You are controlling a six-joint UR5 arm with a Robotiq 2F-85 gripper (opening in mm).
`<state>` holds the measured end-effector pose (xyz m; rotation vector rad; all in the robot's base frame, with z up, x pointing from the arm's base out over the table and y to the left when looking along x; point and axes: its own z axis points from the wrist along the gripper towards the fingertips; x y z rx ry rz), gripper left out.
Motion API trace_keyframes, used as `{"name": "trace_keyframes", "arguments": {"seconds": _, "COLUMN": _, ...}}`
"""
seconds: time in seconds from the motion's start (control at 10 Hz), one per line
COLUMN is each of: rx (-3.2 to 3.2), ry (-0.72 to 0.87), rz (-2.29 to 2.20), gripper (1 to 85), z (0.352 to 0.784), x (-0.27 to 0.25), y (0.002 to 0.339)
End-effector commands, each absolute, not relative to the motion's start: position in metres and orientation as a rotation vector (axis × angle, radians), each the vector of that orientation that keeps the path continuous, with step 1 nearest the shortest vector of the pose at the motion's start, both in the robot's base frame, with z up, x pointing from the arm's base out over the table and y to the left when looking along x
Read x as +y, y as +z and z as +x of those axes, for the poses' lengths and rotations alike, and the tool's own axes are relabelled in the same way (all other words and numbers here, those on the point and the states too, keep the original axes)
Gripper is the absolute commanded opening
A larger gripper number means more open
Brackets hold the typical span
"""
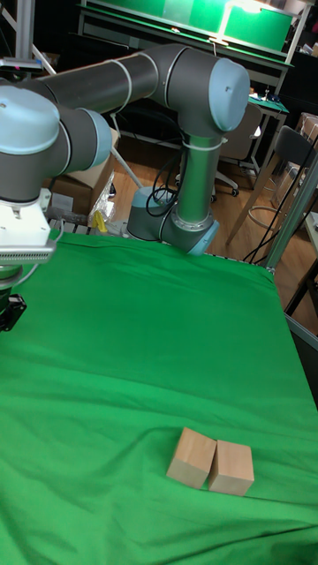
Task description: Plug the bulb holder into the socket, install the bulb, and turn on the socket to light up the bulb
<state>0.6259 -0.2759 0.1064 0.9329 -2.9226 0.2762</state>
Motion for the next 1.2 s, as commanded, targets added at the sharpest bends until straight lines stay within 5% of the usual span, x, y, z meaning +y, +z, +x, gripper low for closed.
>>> {"name": "trace_keyframes", "arguments": {"seconds": 0.0, "rx": -2.93, "ry": 0.272, "rz": 0.919, "gripper": 22.7, "z": 0.6208, "x": -0.2774, "y": 0.1081}}
{"name": "trace_keyframes", "arguments": {"seconds": 0.6, "rx": -2.922, "ry": 0.29, "rz": 0.929, "gripper": 23.3, "z": 0.6208, "x": -0.2853, "y": 0.107}}
{"name": "trace_keyframes", "arguments": {"seconds": 0.7, "rx": -2.914, "ry": 0.279, "rz": 0.948, "gripper": 35.7, "z": 0.6202, "x": -0.2837, "y": 0.1067}}
{"name": "trace_keyframes", "arguments": {"seconds": 1.1, "rx": -2.92, "ry": 0.239, "rz": 0.965, "gripper": 42.7, "z": 0.6231, "x": -0.2766, "y": 0.1034}}
